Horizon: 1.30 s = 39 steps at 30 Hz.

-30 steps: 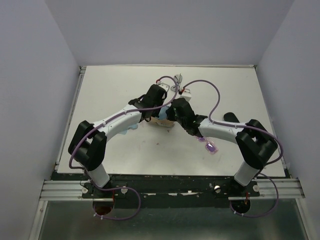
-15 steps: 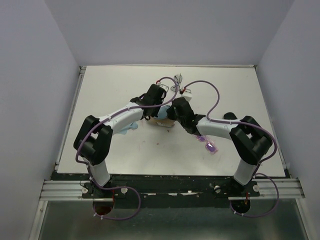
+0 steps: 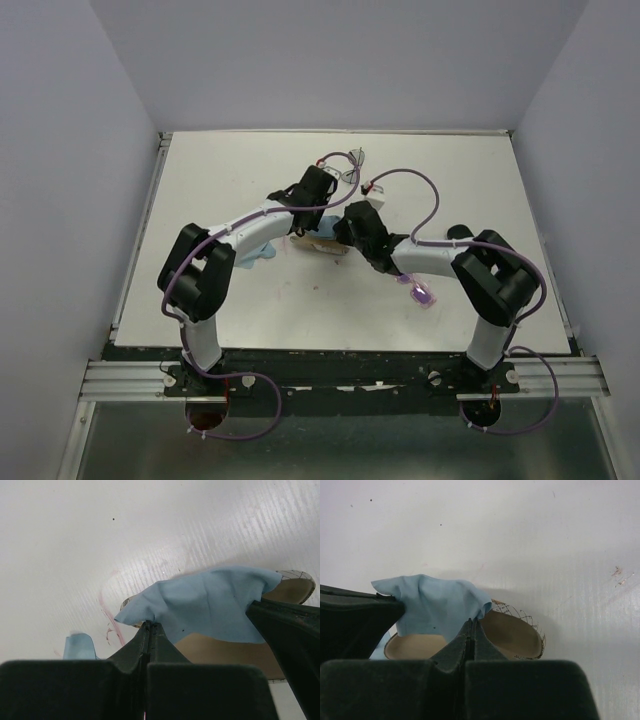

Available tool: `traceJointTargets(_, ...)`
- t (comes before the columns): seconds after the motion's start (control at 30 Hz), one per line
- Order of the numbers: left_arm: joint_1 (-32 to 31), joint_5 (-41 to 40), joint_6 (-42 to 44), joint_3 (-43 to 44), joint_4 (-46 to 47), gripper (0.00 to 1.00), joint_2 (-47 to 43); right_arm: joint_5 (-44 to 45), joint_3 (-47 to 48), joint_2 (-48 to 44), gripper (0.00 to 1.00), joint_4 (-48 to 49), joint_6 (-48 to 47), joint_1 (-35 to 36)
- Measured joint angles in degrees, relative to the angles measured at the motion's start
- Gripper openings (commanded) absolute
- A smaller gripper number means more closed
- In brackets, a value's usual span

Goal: Organize the sunglasses

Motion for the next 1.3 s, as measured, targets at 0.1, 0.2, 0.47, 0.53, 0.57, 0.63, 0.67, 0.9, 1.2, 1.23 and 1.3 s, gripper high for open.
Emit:
traceJointTargets(0.1, 0.0, -0.3, 0.0, 0.0, -0.2, 0.0, 0.2, 0.0, -0.7, 0.0, 0.01, 0.7, 0.4, 0.0)
traceJointTargets(0.2, 0.0, -0.3, 0.1, 0.0, -0.3, 0.0, 0.2, 0.0, -2.1, 0.0, 0.01, 1.6, 0.8, 0.0)
traceJointTargets(0.47, 0.2, 0.2, 0.4, 0.0, -0.4, 0.02, 0.2, -0.3, -3.8, 0.0, 0.01, 2.3, 1.7, 0.0)
traceJointTargets(0.53, 0.2, 0.2, 0.4, 0.0, -0.4, 0.03, 0.2, -0.3, -3.8, 0.0, 0.01, 2.3, 1.9, 0.0)
traceJointTargets(0.57, 0.2, 0.2, 0.3, 0.0, -0.5, 0.04, 0.2, -0.3, -3.8, 0.0, 0.01, 2.3, 1.9, 0.0)
traceJointTargets(0.63, 0.2, 0.2, 0.2, 0.0, -0.9, 0.05, 0.3, -0.3, -3.8, 0.0, 0.01, 2.3, 2.1, 0.0)
traceJointTargets(0.67, 0.2, 0.2, 0.2, 0.0, -1.0, 0.05, 0.4, -0.3, -3.8, 0.0, 0.01, 2.3, 2.2, 0.0)
traceJointTargets(0.9, 0.3, -0.3, -0.6, 0.0, -3.3, 0.06, 2.5, -0.2, -3.8, 0.0, 0.03, 2.3, 3.2, 0.0)
traceJointTargets(1.2, 0.7, -1.2, -2.3, 1.4, -3.7, 0.08, 3.1, 0.8, -3.8, 0.0, 0.04, 2.2, 3.3, 0.0)
traceJointTargets(1.23, 0.7, -1.3, -2.4, 1.8, -3.7, 0.08, 3.1, 0.9, -3.8, 0.0, 0.04, 2.2, 3.3, 0.0)
traceJointTargets(1.3, 0.8, -1.6, -2.6, 2.6, -3.6, 0.08, 3.5, 1.2, -3.8, 0.0, 0.06, 2.2, 3.4, 0.0)
